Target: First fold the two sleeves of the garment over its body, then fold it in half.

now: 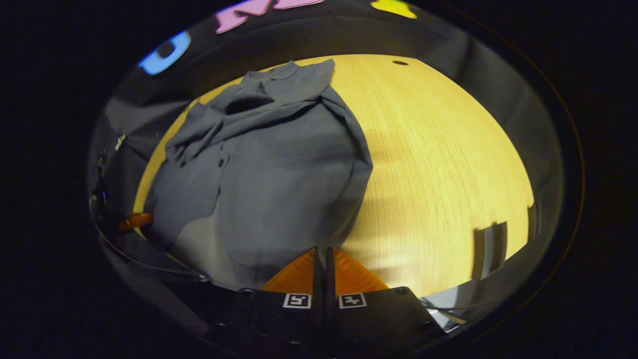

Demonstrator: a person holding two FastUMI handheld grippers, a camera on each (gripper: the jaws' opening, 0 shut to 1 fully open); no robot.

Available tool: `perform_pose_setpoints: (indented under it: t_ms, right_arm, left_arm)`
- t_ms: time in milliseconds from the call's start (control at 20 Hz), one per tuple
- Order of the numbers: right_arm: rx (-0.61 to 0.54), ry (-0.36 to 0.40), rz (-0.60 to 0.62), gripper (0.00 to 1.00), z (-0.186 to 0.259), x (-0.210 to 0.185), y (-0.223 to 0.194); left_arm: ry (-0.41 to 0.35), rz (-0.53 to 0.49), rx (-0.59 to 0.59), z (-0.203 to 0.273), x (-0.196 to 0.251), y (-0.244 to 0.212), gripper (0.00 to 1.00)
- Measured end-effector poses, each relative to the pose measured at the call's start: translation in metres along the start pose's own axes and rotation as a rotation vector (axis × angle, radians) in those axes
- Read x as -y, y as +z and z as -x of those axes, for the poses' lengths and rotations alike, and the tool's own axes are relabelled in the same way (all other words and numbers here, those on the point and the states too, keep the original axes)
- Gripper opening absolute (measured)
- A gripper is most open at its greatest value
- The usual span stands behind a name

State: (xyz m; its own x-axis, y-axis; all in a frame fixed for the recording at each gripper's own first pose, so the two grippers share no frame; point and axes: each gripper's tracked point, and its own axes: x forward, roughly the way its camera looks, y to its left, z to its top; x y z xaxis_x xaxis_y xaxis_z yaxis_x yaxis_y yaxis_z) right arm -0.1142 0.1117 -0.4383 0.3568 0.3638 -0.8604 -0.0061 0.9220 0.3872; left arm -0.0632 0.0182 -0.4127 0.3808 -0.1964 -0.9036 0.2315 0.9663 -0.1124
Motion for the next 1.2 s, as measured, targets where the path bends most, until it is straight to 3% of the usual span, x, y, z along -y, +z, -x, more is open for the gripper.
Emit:
perform_pose_setpoints:
  t_ms: [150, 250, 600, 900, 1200]
  right_arm:
    - [0.135, 0.101, -0.044, 0.05, 0.02, -0.017, 0.049]
    - [0.217, 0.127, -0.034, 0.05, 0.037, -0.024, 0.082]
    - [0.459, 0.149, -0.066, 0.05, 0.068, -0.031, 0.195]
    - [0.606, 0.136, -0.026, 0.05, 0.084, -0.034, 0.28]
    - [0.676, 0.12, -0.026, 0.05, 0.071, -0.04, 0.344]
  left_arm:
    - [-0.041, 0.002, 0.087, 0.019, 0.013, 0.034, 0.06]
    - [-0.064, 0.026, 0.168, 0.034, 0.021, 0.069, 0.05]
    - [-0.095, 0.081, 0.423, 0.073, 0.031, 0.194, 0.06]
    - [-0.066, 0.135, 0.534, 0.077, 0.017, 0.259, 0.05]
    - [-0.031, 0.145, 0.607, 0.072, -0.003, 0.321, 0.05]
